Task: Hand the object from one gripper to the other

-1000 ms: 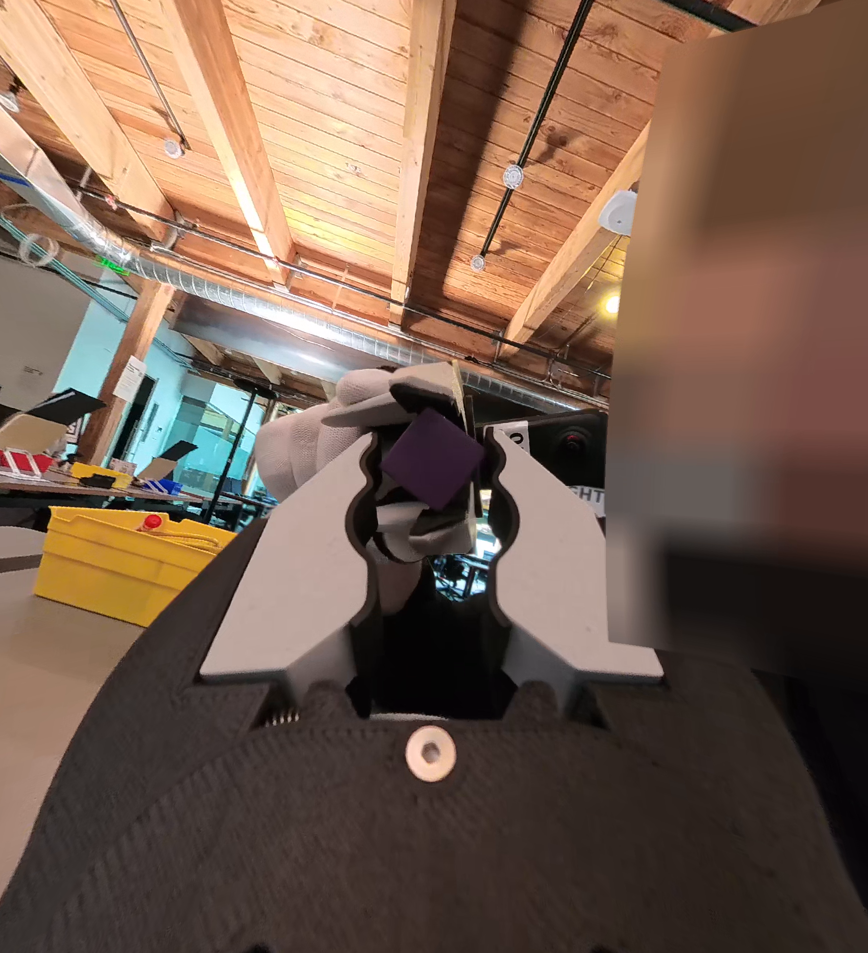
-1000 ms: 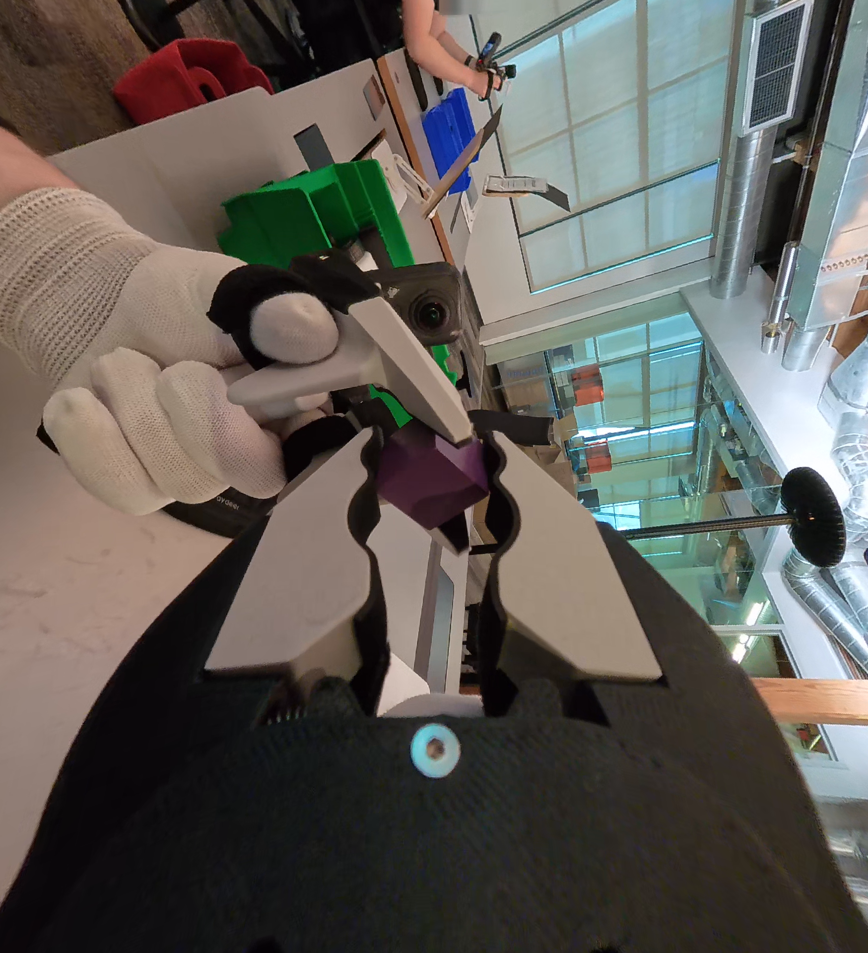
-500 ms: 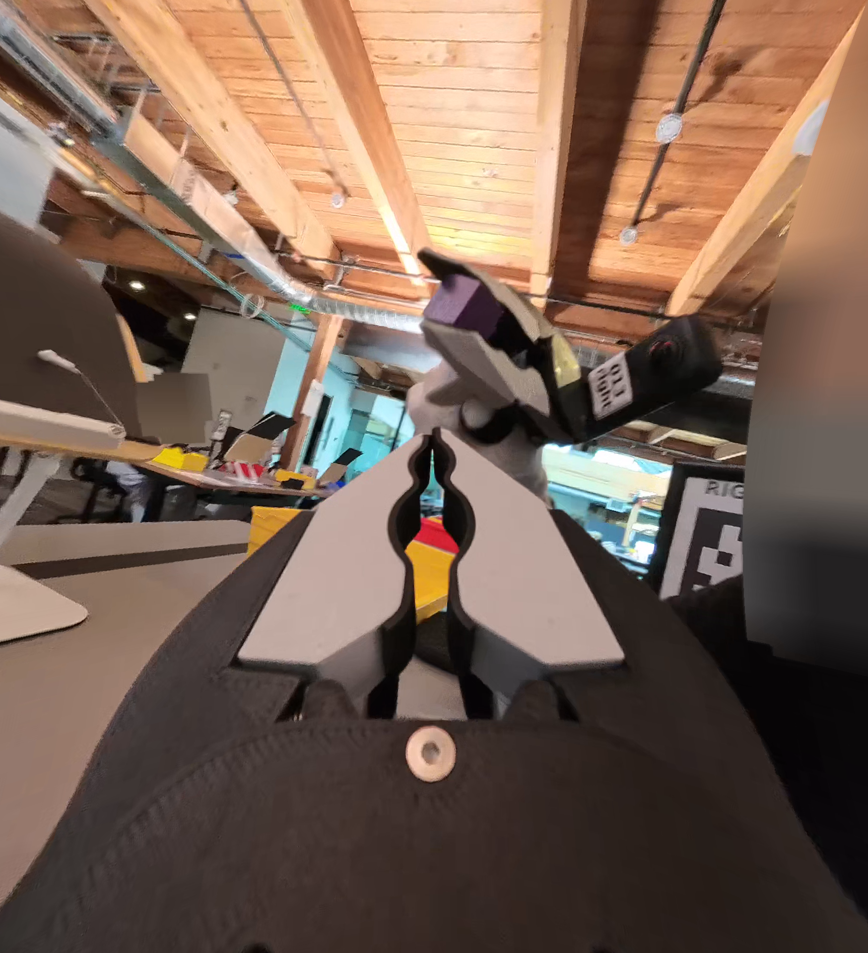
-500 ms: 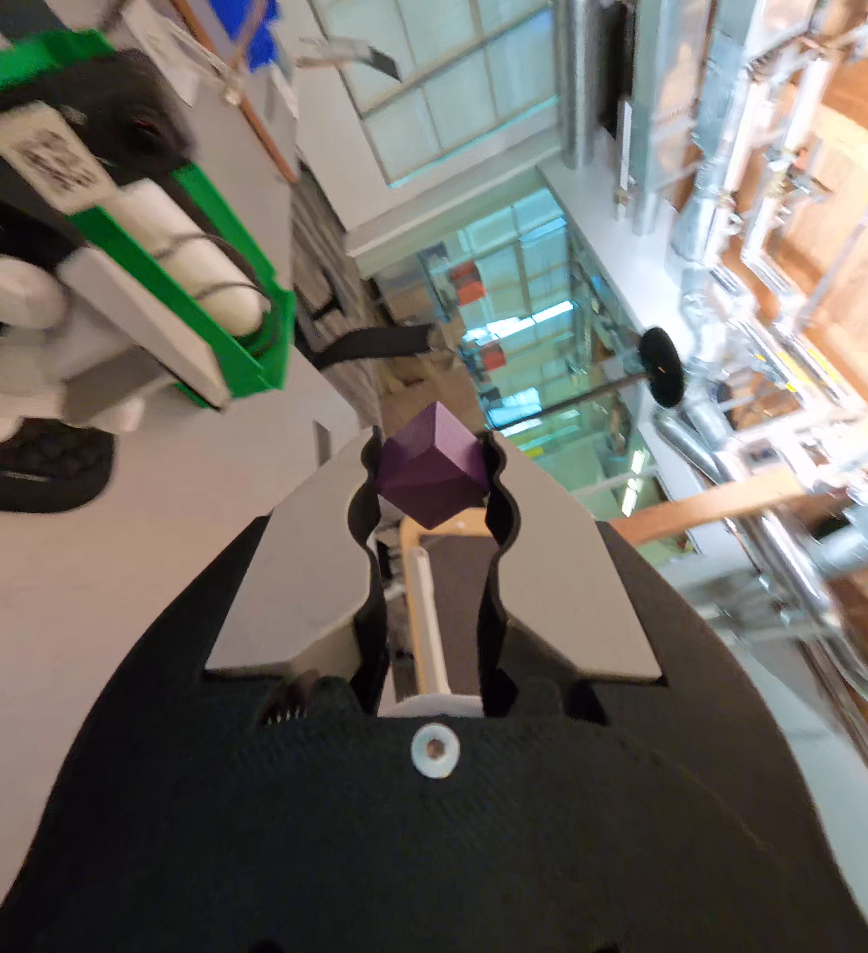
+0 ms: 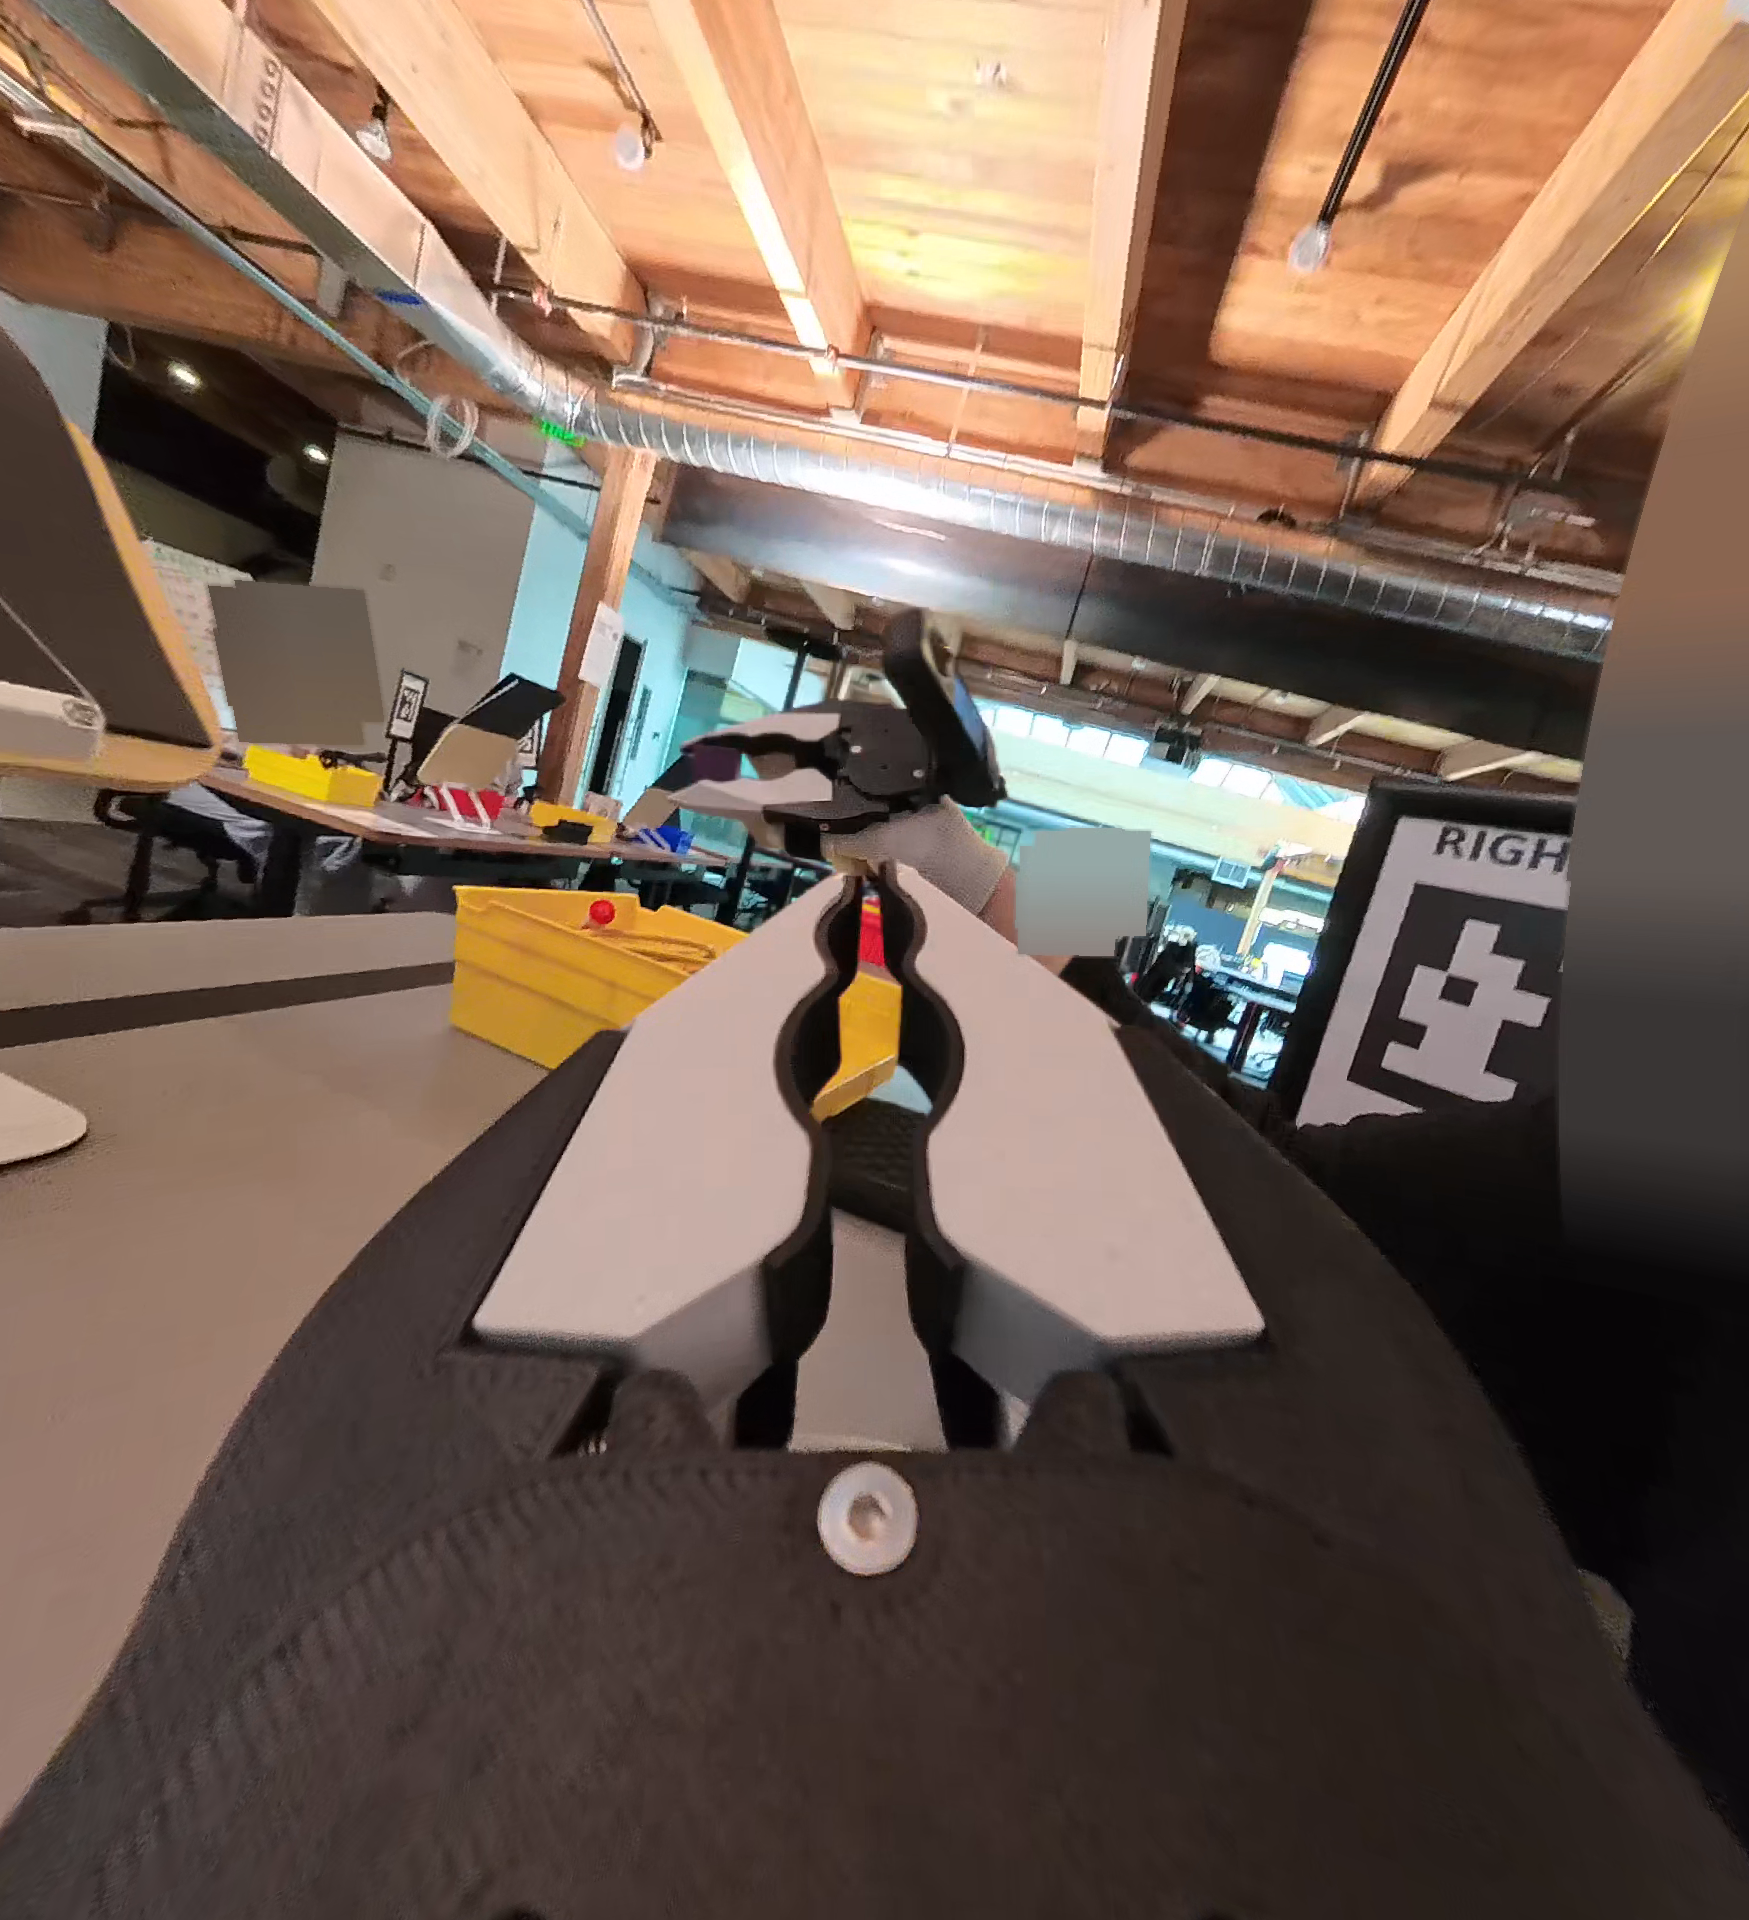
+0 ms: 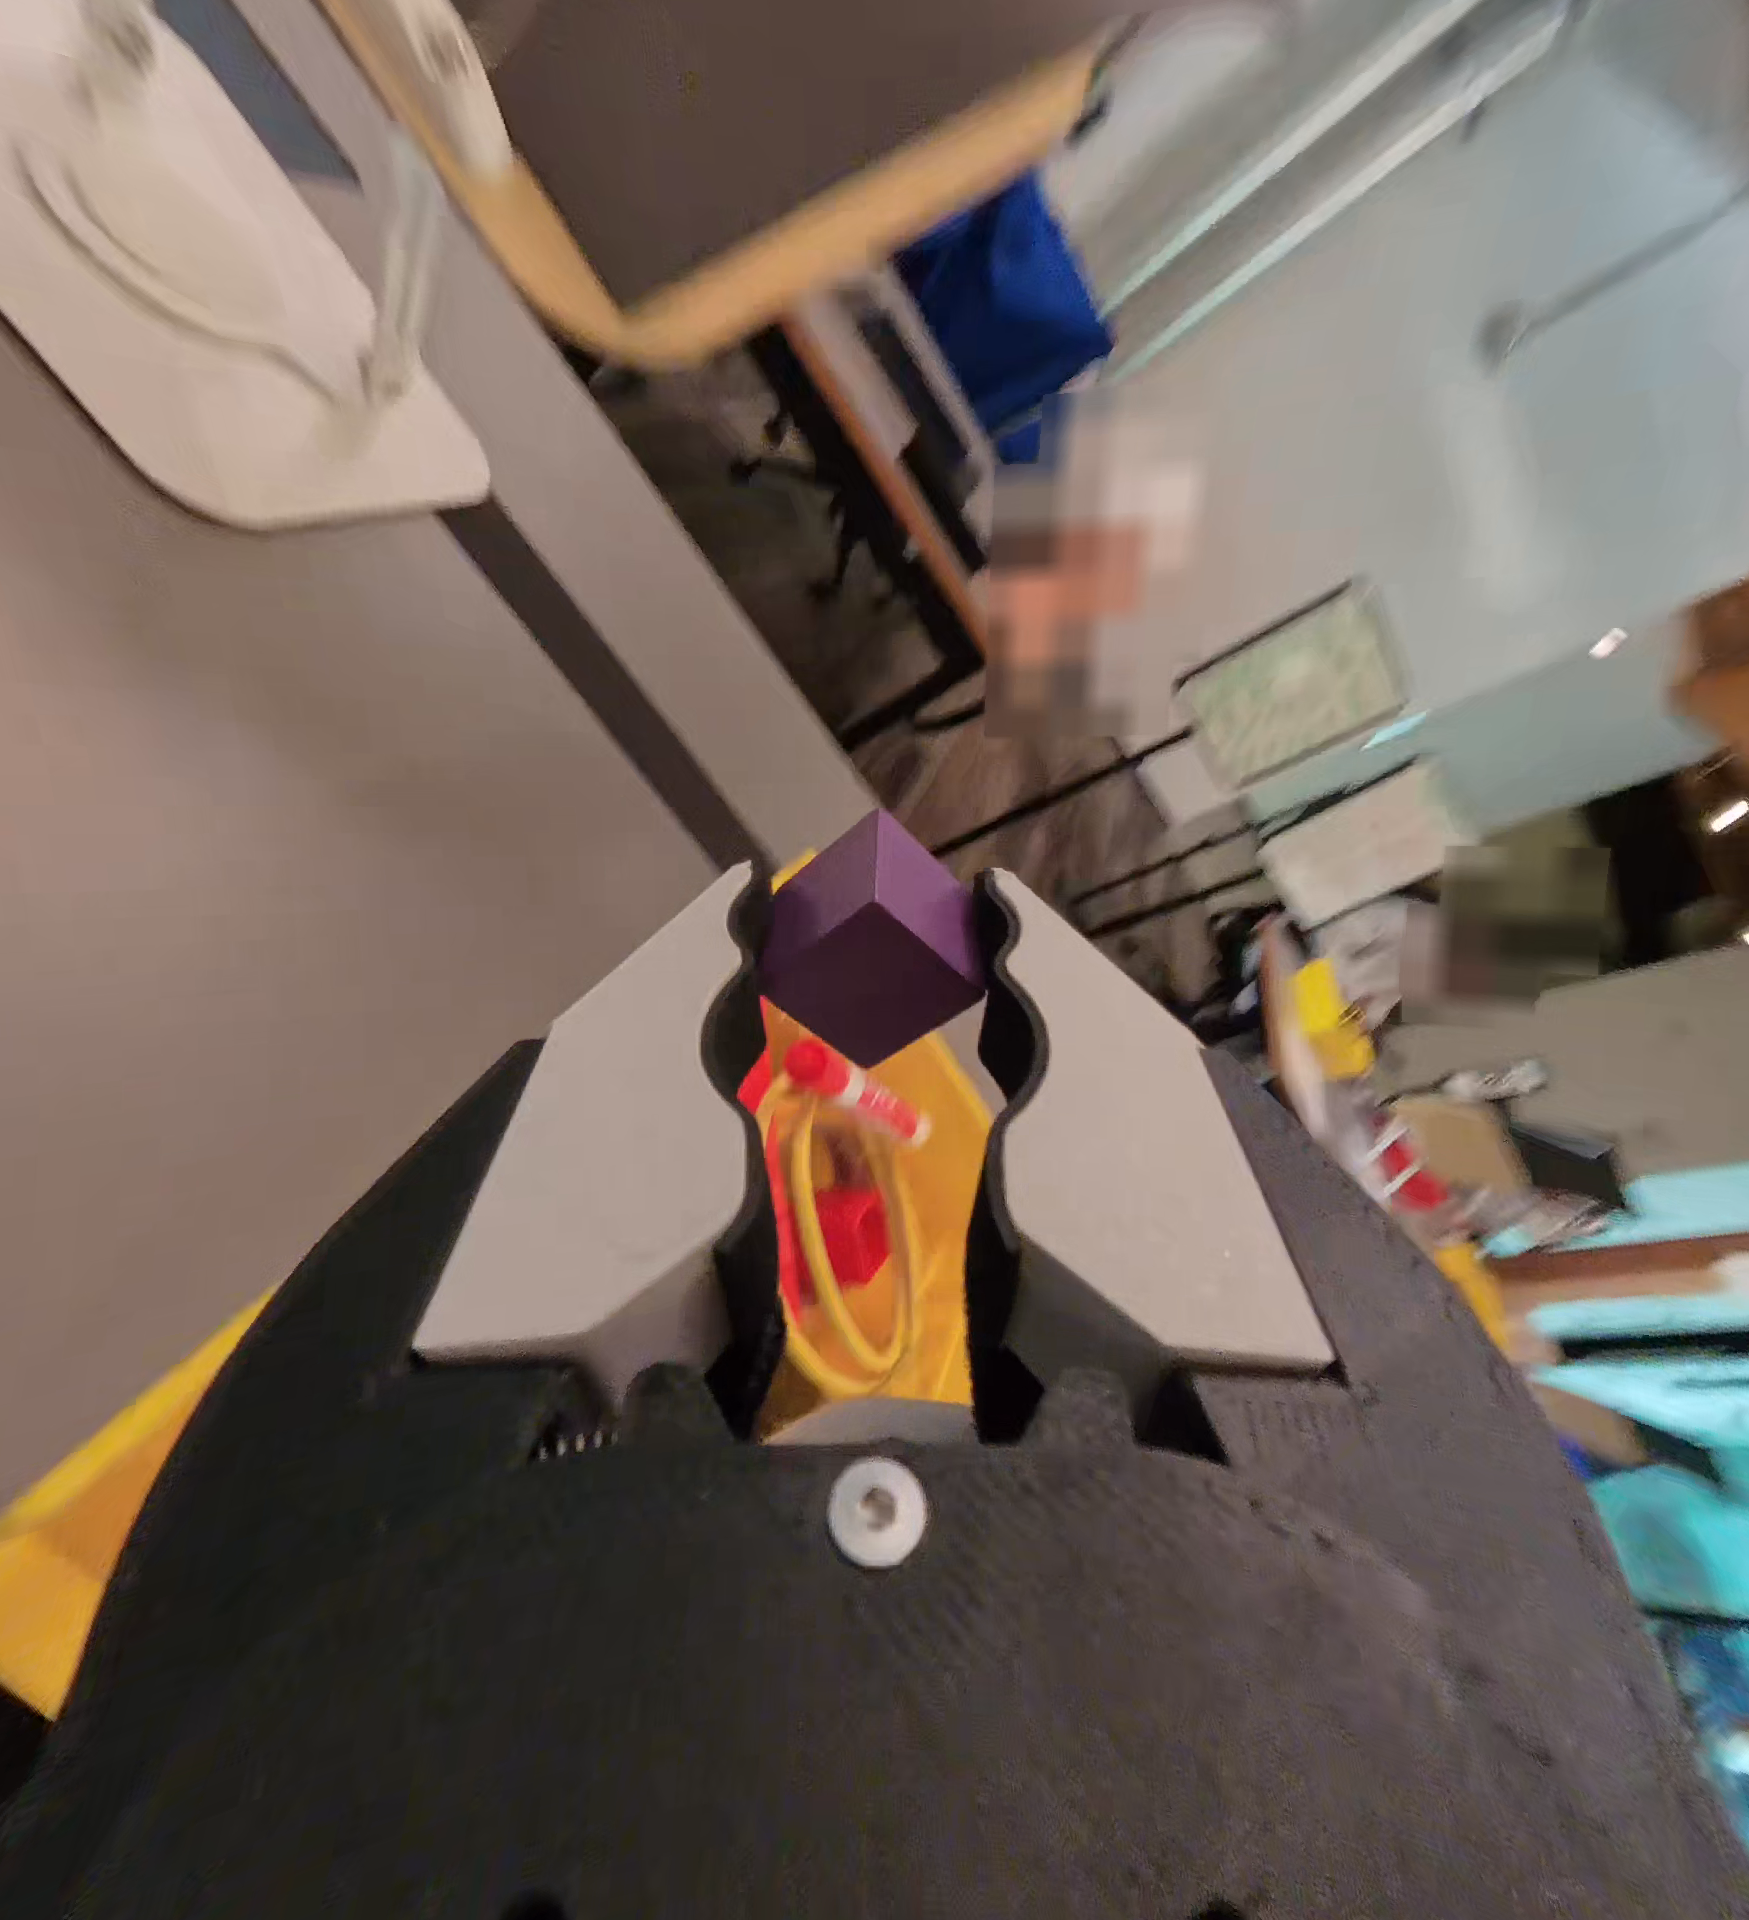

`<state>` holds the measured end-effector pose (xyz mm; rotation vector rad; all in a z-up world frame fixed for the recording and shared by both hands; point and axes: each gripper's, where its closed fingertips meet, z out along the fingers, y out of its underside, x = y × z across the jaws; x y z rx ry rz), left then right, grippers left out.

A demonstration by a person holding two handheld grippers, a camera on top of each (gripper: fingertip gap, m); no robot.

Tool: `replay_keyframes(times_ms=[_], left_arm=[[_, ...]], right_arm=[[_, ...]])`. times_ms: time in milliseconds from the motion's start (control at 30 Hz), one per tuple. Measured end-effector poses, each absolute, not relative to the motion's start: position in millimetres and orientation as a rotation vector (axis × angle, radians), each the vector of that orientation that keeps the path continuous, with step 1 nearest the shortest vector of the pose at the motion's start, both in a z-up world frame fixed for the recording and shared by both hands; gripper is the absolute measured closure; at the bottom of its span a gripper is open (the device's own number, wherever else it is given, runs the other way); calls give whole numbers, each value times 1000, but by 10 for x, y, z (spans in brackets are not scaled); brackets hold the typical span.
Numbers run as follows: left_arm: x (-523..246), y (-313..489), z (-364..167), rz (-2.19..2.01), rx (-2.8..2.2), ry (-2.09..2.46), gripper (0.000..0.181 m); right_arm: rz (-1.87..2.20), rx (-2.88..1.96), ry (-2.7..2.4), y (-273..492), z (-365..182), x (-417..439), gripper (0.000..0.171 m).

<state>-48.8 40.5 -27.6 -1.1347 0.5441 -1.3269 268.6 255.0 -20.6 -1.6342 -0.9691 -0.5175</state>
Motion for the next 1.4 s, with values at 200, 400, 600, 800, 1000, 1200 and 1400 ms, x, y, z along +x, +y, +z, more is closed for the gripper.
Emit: replay_keyframes(times_ms=[200, 400, 600, 800, 1000, 1200, 1400], left_arm=[[-429, 417, -320, -1360, -1150, 534, 179], [-298, 419, -405, -1304, -1194, 586, 179], [-258, 485, -490, -1266, -1248, 588, 169], [-188, 583, -620, -1217, -1339, 593, 140], [-84, 815, -907, -994, -1561, 674, 91], [-66, 1012, -1141, -775, -1717, 802, 61], [-51, 1113, -1318, -654, -1767, 930, 51]], right_arm=[[-368, -1876, -696, 3003, -641, 3580, 135], [-249, -2105, -611, 3121, -1141, 3980, 135], [-229, -2187, -566, 3127, -1351, 4054, 111], [-364, -2093, -599, 2982, -975, 3912, 91], [-72, -1862, -912, 2443, -556, 2444, 57], [159, -1736, -1215, 1783, -822, 1051, 38], [361, -1782, -1483, 1311, -1652, 266, 11]])
